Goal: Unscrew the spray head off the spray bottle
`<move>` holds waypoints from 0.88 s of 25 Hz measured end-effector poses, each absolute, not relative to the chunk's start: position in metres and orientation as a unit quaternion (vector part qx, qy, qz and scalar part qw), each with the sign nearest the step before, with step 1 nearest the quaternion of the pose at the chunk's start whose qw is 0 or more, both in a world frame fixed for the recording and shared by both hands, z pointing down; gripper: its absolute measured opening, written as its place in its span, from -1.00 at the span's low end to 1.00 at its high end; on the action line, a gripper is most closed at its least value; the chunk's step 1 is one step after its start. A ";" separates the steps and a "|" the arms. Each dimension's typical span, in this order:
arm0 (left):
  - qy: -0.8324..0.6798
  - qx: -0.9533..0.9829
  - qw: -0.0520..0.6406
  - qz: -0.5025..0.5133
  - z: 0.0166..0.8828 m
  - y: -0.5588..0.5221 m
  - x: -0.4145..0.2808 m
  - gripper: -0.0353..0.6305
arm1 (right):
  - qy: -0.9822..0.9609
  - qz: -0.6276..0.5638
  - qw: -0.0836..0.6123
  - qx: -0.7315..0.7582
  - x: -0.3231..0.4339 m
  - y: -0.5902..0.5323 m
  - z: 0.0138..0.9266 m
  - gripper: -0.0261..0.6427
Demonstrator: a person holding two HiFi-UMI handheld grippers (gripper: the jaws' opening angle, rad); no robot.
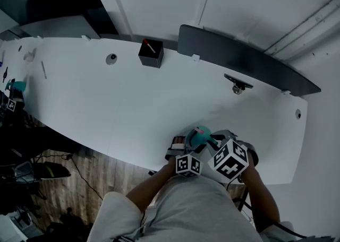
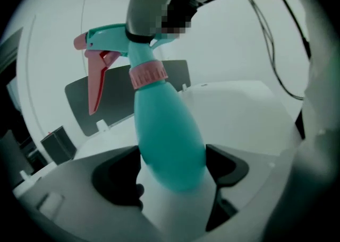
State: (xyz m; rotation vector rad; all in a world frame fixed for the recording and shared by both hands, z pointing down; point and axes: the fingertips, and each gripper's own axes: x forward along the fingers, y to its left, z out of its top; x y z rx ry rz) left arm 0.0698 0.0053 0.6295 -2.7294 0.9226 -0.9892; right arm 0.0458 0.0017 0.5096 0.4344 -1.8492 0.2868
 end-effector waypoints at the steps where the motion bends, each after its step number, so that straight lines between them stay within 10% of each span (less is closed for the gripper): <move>1: 0.260 -0.915 0.055 -0.304 0.629 0.010 0.072 0.25 | -0.789 0.109 0.582 0.167 0.046 0.005 0.510 -0.71; 8: 0.060 -0.954 0.098 -0.277 0.630 0.025 0.071 0.21 | -0.786 0.060 0.607 0.100 0.047 0.019 0.511 -0.71; 22: 0.348 -0.884 0.007 -0.311 0.617 0.002 0.064 0.50 | -0.794 0.225 0.510 0.242 0.048 -0.011 0.509 -0.71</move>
